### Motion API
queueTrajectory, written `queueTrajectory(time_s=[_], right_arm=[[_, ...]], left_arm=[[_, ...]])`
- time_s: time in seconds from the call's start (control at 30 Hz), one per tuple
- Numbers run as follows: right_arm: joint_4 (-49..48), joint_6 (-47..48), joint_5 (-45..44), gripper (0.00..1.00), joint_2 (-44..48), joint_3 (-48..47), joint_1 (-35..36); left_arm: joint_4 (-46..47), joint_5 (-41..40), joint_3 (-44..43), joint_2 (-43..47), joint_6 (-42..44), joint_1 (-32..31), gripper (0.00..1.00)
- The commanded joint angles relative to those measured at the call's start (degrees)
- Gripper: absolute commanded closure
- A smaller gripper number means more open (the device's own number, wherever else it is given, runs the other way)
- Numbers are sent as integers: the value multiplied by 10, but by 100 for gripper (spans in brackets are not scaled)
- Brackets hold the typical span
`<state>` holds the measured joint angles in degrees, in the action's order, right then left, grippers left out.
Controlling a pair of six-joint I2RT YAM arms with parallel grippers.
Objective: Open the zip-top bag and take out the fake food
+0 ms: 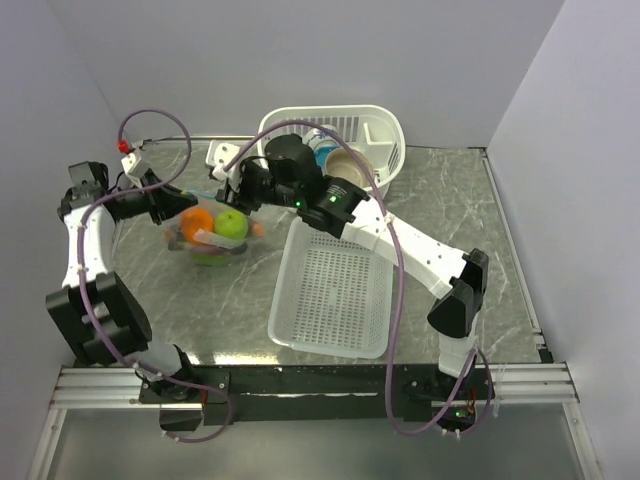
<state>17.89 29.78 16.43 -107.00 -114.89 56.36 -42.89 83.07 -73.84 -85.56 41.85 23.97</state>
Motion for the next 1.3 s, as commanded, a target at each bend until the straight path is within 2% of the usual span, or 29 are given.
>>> queueTrajectory(time_s=[0.0,0.07,0.23,0.33,0.47,0.5,0.63,0.67,0.87,1.07,1.17,1.27], right_arm=[[58,-3,160,47,-33,-23,-1],[81,11,171,47,-47,-34,-1],[108,31,215,48,-66,-48,-17],[106,28,227,50,-71,-53,-24],[98,20,230,66,-78,-59,-26],[100,21,230,66,-80,-62,-26],[117,27,241,54,-59,-63,-26],[117,29,244,53,-51,-60,-24],[75,29,252,53,13,-14,-22],[44,18,253,54,23,-5,-31],[7,-3,245,53,16,7,-41],[21,-10,237,53,-22,-23,-47]], left_arm=[[314,140,70,89,-270,-14,89],[386,140,90,108,-355,-16,89],[420,141,84,130,-411,-17,87],[425,141,92,152,-413,-18,87],[425,141,101,169,-414,-21,87],[424,141,100,170,-414,-21,87],[425,141,112,173,-415,-21,87],[447,141,115,173,-415,-21,87],[443,141,121,164,-433,-22,87],[437,141,133,171,-435,-23,87],[430,141,143,175,-426,-30,86],[408,141,153,181,-425,-32,86]])
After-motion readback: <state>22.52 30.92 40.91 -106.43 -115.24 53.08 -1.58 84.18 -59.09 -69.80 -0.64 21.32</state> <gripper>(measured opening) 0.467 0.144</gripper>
